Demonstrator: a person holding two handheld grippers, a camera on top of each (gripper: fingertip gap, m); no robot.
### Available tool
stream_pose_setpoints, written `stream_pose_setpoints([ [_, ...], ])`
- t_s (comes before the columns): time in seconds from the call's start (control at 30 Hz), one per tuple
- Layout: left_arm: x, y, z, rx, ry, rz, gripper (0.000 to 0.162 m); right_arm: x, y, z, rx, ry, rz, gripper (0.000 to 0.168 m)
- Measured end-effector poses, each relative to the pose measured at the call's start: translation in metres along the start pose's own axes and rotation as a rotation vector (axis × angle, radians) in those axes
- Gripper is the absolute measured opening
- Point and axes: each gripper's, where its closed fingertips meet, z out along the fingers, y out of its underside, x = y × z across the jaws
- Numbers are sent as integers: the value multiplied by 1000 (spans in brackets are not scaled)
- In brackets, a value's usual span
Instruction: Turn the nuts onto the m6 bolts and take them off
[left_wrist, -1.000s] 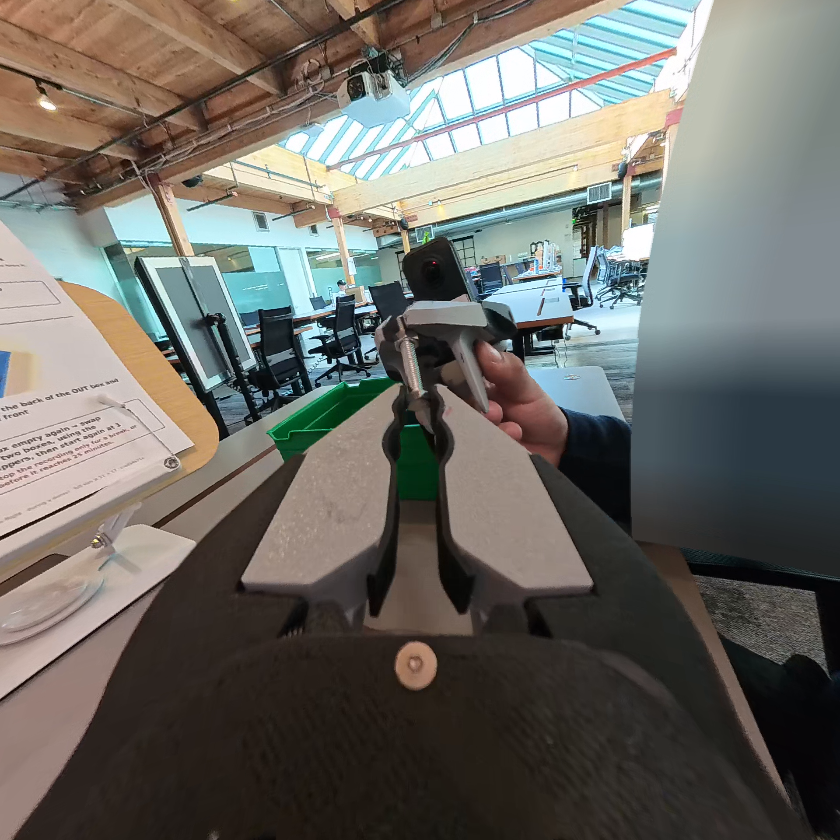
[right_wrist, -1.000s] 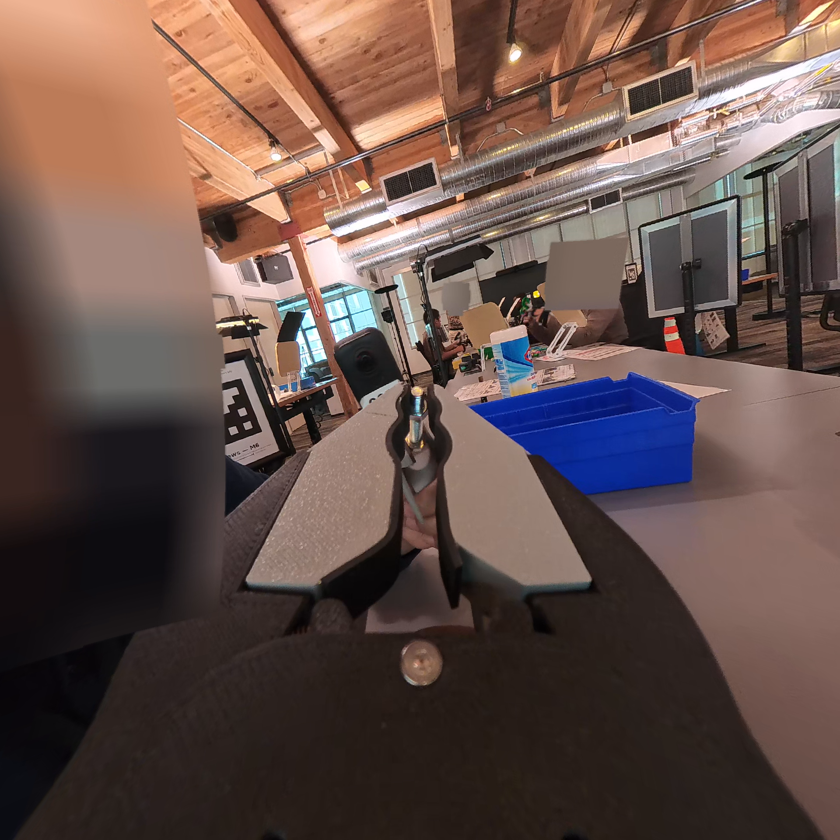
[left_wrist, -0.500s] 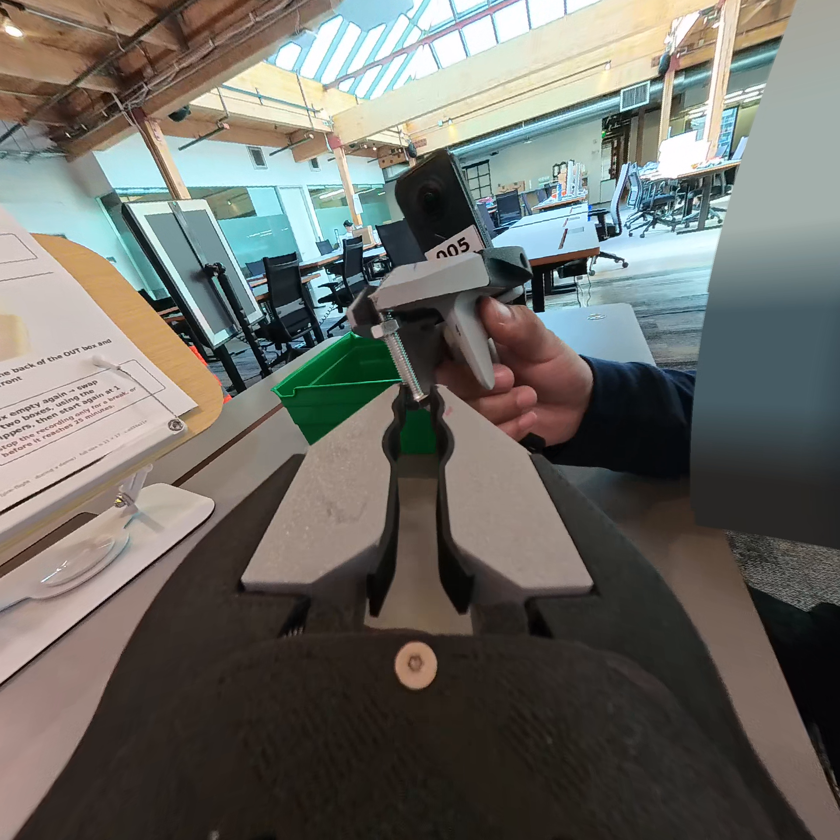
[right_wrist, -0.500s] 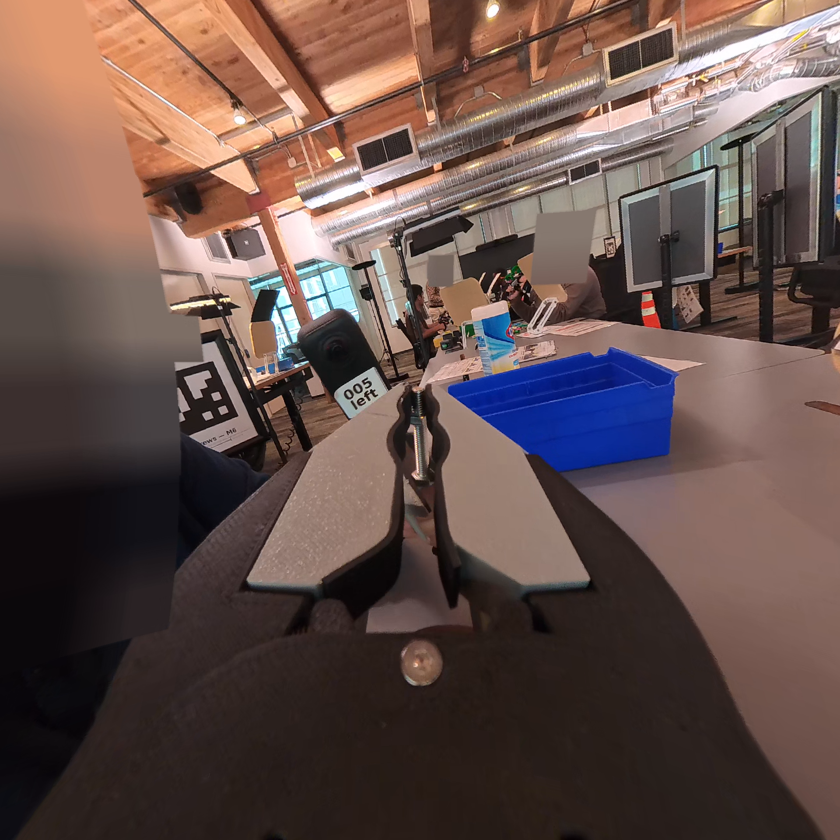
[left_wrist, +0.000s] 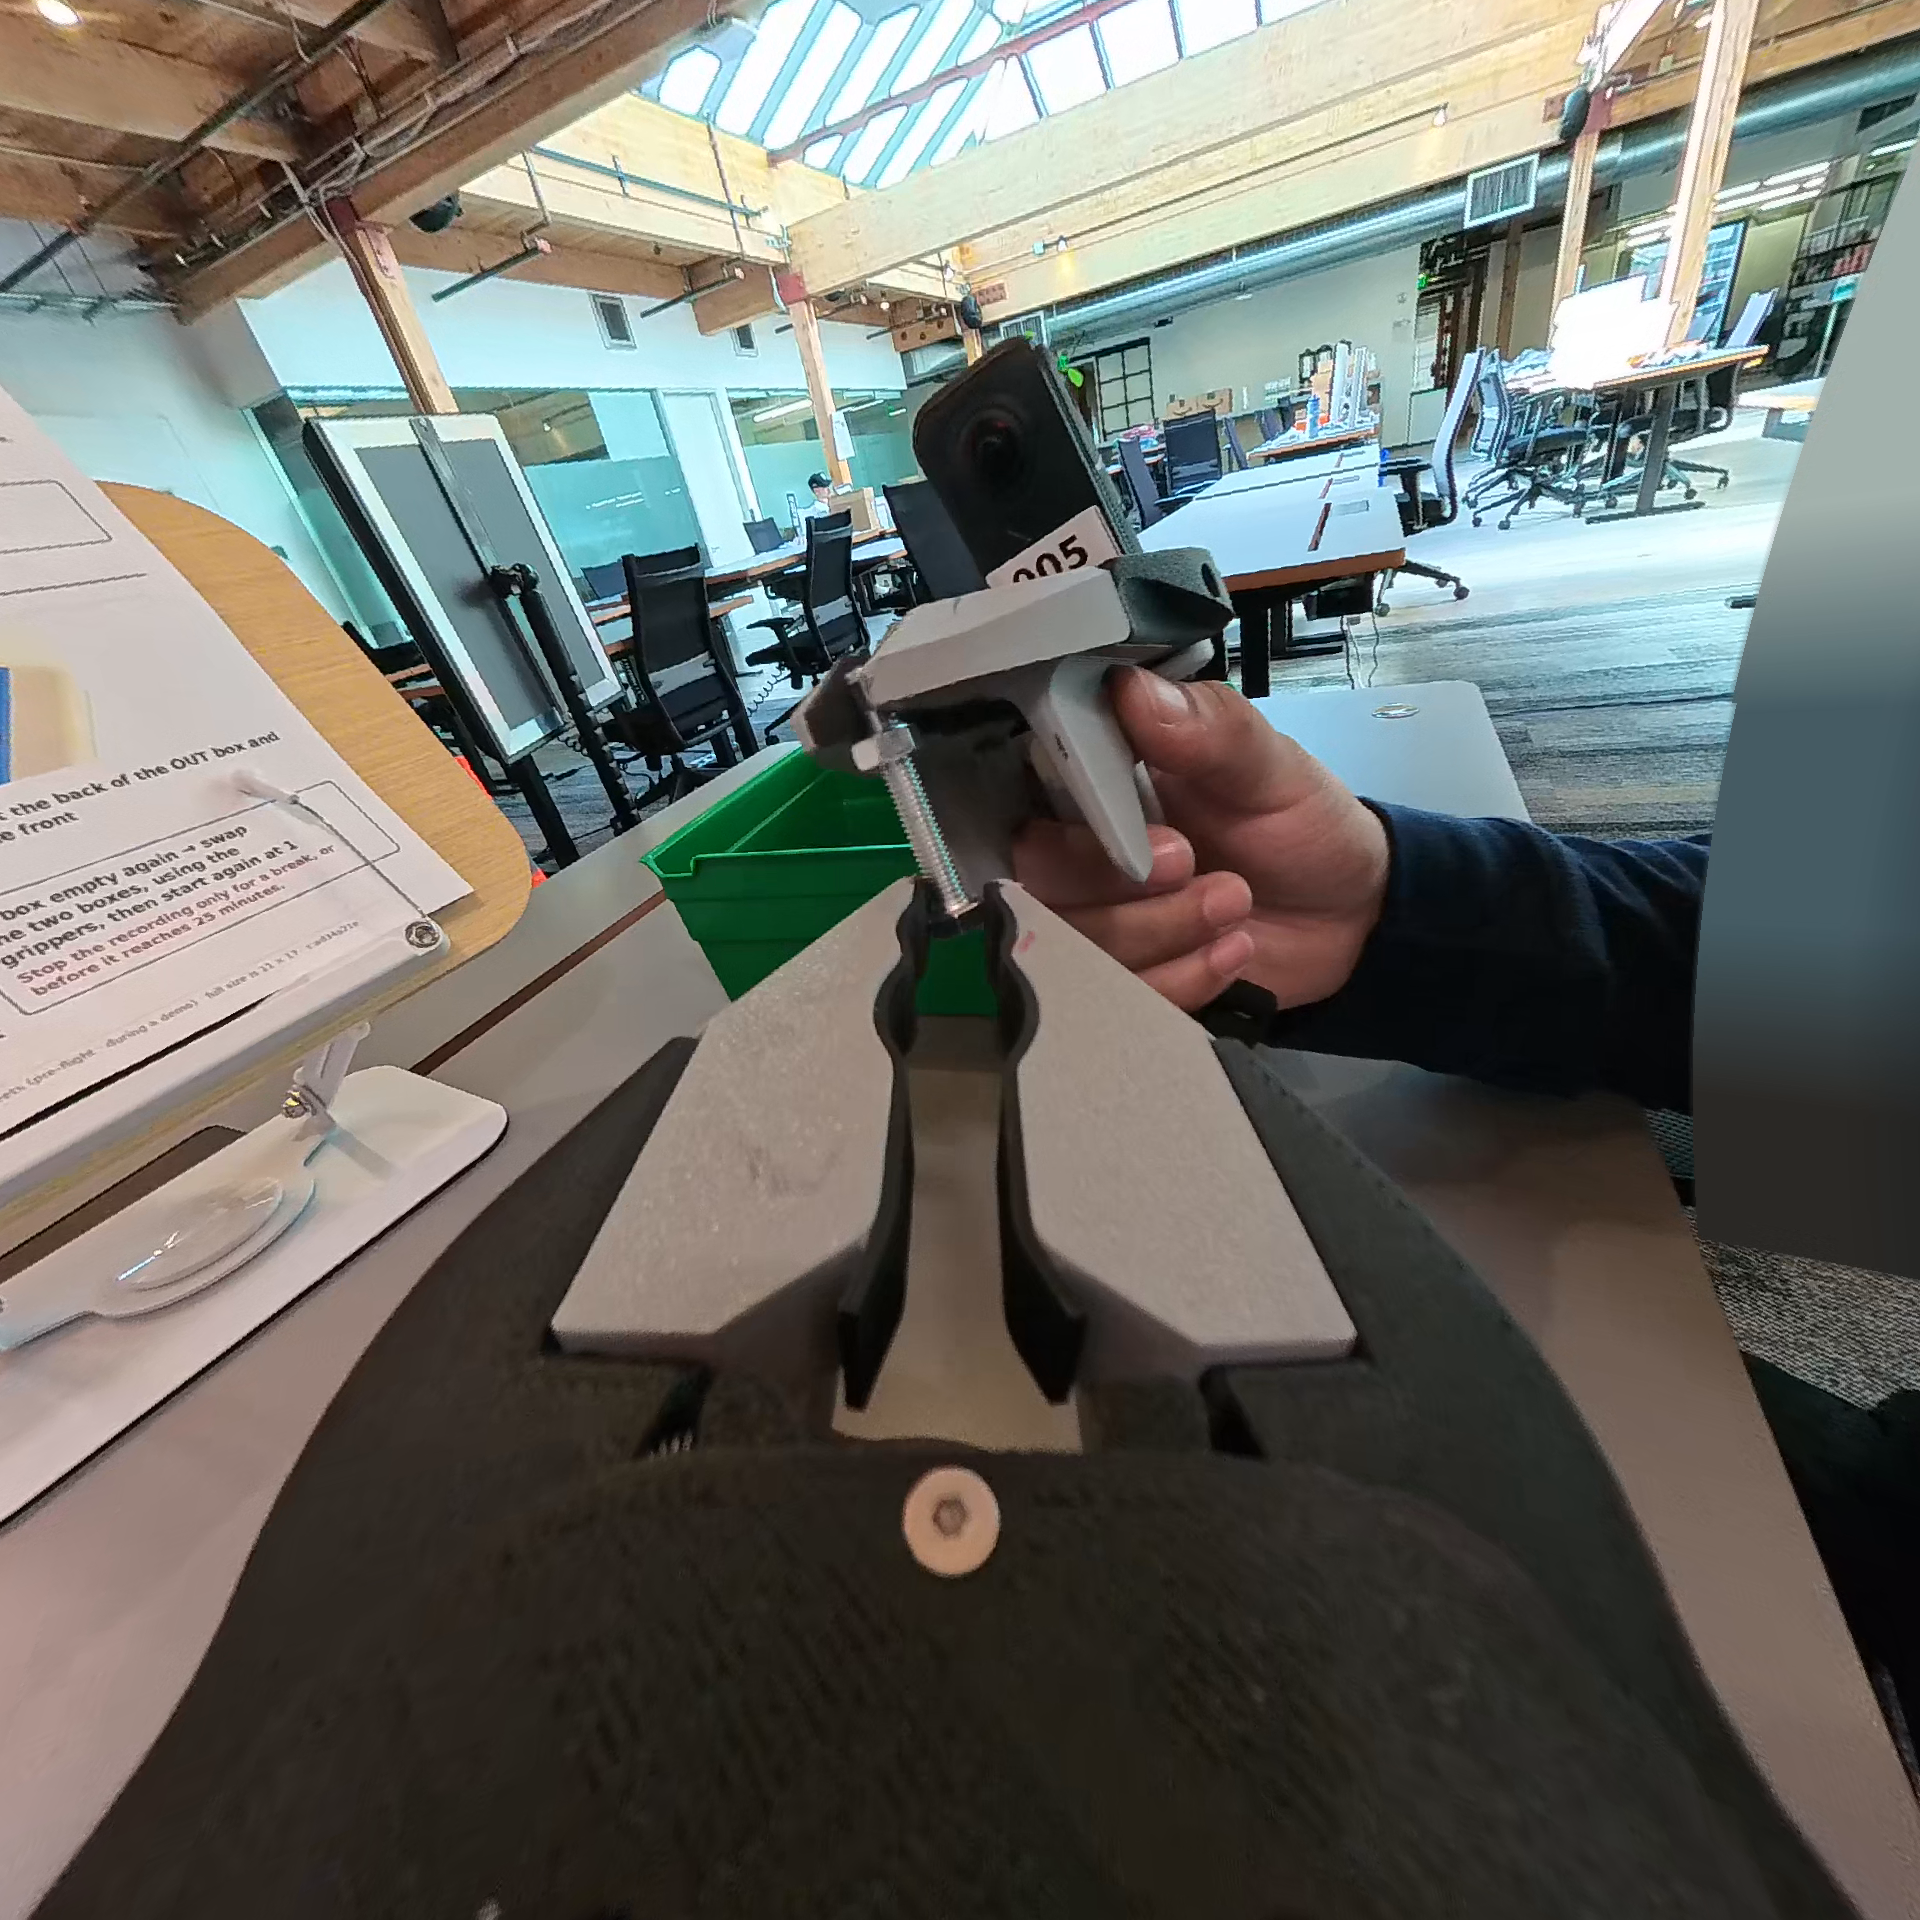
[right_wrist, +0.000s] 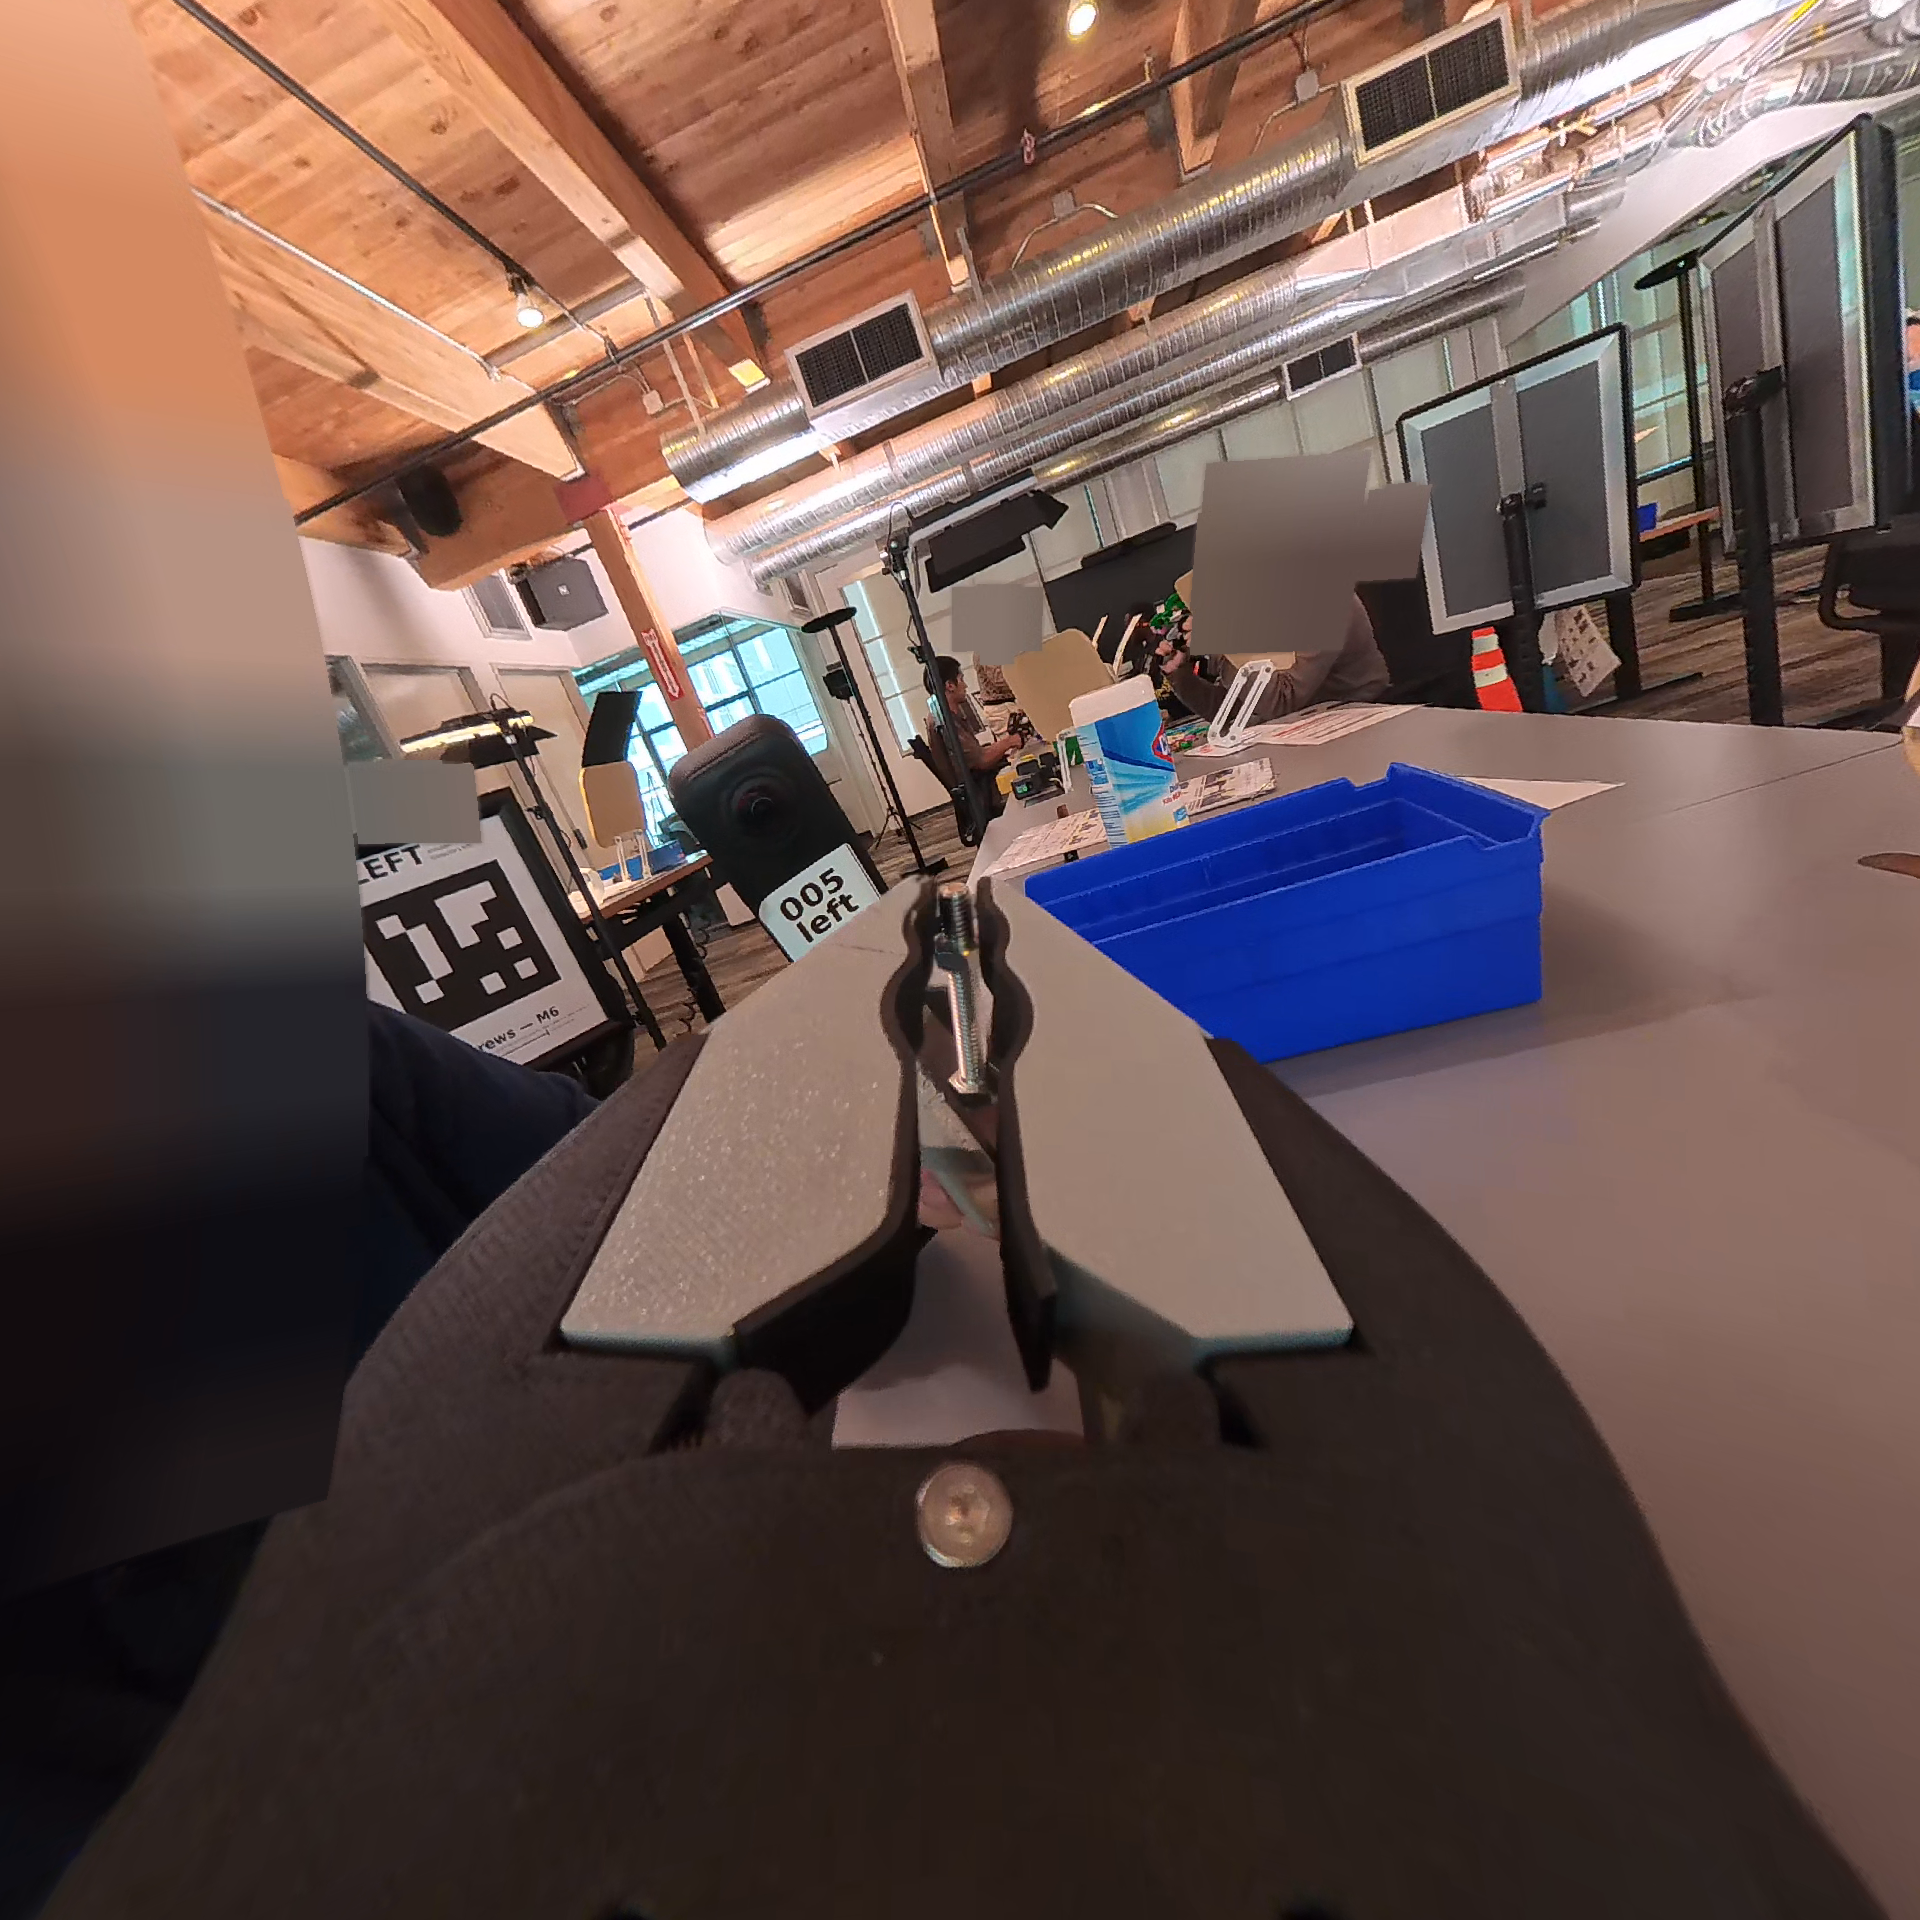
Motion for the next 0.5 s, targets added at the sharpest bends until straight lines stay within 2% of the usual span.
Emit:
stream_pose_setpoints([
  [0.27,-1,-1,0,8,-15,7,8,0,-2,-1,8,-2,-2,6],
  [0.37,-3,-4,-1,22,-20,2,8,3,-2,-2,10,12,3,15],
  [0.5,-6,-5,-3,29,-23,-22,8,5,-1,-3,8,14,10,16],
])
